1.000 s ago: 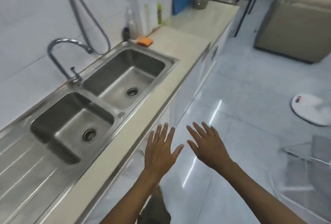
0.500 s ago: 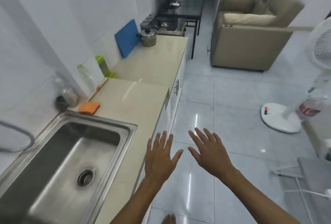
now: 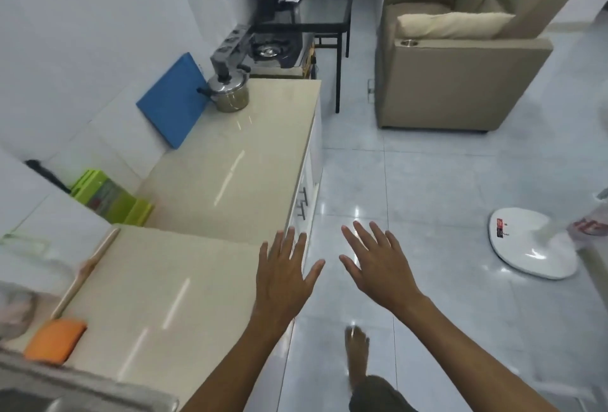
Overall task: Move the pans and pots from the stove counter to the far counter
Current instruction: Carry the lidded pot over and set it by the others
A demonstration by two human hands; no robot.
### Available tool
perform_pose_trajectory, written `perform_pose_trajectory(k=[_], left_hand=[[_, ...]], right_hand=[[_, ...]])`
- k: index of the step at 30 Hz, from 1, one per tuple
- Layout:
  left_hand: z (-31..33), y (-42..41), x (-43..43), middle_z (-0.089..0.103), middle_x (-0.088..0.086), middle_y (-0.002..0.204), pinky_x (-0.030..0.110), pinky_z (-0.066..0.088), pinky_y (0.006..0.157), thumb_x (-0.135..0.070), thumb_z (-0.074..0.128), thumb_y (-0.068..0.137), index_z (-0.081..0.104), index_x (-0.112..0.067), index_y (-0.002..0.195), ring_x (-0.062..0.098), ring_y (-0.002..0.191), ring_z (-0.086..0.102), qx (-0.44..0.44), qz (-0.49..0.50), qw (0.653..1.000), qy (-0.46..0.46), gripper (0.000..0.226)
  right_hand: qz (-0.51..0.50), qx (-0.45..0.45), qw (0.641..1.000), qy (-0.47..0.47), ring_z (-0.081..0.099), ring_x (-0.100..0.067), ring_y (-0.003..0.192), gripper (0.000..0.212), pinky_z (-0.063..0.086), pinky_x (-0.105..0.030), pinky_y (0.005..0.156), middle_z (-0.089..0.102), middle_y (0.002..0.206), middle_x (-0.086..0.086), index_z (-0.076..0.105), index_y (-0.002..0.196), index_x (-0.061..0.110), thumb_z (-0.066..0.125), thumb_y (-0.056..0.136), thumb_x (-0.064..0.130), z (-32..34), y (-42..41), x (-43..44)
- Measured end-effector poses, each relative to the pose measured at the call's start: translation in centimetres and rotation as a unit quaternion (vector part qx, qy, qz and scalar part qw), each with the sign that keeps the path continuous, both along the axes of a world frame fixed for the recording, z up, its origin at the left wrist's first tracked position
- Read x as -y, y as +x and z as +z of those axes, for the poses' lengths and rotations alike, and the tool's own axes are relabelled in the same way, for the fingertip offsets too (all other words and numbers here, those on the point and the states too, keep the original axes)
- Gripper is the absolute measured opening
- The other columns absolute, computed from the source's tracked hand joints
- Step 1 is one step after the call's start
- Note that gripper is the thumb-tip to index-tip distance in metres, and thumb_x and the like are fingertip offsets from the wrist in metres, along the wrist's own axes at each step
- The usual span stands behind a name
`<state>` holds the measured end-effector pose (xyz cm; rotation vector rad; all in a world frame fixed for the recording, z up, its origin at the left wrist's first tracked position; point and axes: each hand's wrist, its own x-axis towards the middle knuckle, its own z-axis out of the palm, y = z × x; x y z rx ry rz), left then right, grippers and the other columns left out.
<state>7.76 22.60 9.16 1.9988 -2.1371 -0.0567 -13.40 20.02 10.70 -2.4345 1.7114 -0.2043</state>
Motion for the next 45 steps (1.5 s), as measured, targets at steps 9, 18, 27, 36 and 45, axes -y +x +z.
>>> perform_pose_trajectory(k=[9,18,27,36,45], left_hand=[[1.6,-1.3,21.1,0.04,0.005,0.161,0.052,0.022,0.122,-0.071,0.024,0.096,0.045,-0.023,0.151,0.026,0.149,0.035,-0.013,0.068,0.998,0.007,0.076],[-0.3,5.4,41.1,0.045,0.006,0.157,0.052,0.029,0.12,-0.068,0.029,0.096,0.051,-0.022,0.147,0.026,0.146,0.041,-0.025,0.153,0.988,-0.005,0.072],[-0.4,14.7,58.2,0.037,0.003,0.162,0.048,0.016,0.123,-0.067,0.034,0.097,0.042,-0.024,0.153,0.022,0.151,0.031,-0.083,0.304,0.949,0.027,0.071],[-2.1,23.8,68.6,0.047,0.011,0.156,0.049,0.029,0.118,-0.056,0.042,0.101,0.04,-0.016,0.152,0.027,0.143,0.043,-0.173,0.476,0.862,0.027,0.065],[-3.2,30.9,79.3,0.061,0.014,0.141,0.045,0.041,0.112,-0.031,0.049,0.105,0.046,-0.013,0.148,0.034,0.126,0.058,-0.355,0.658,0.664,0.021,0.048]], right_hand=[[0.077,-0.04,0.996,0.016,0.048,-0.04,0.139,0.06,0.04,-0.056,0.111,0.054,0.151,-0.011,0.049,0.15,0.02,0.033,0.103,0.053,0.9,-0.7,22.9],[0.13,-0.053,0.99,0.008,0.045,-0.037,0.142,0.059,0.039,-0.055,0.114,0.05,0.154,-0.008,0.046,0.152,0.022,0.036,0.103,0.053,-0.9,6.3,45.7],[0.202,-0.065,0.977,0.032,0.036,-0.033,0.148,0.061,0.032,-0.049,0.118,0.04,0.161,-0.004,0.033,0.158,0.024,0.034,0.105,0.052,0.8,17.7,67.7],[0.275,-0.015,0.959,0.066,0.058,-0.034,0.125,0.062,0.052,-0.047,0.095,0.057,0.147,-0.009,0.038,0.154,0.015,0.044,0.103,0.049,-1.1,28.1,85.6],[0.207,0.085,0.939,0.263,0.054,-0.038,0.127,0.057,0.047,-0.049,0.1,0.058,0.141,-0.016,0.04,0.151,0.01,0.047,0.104,0.041,-5.3,37.7,100.9]])
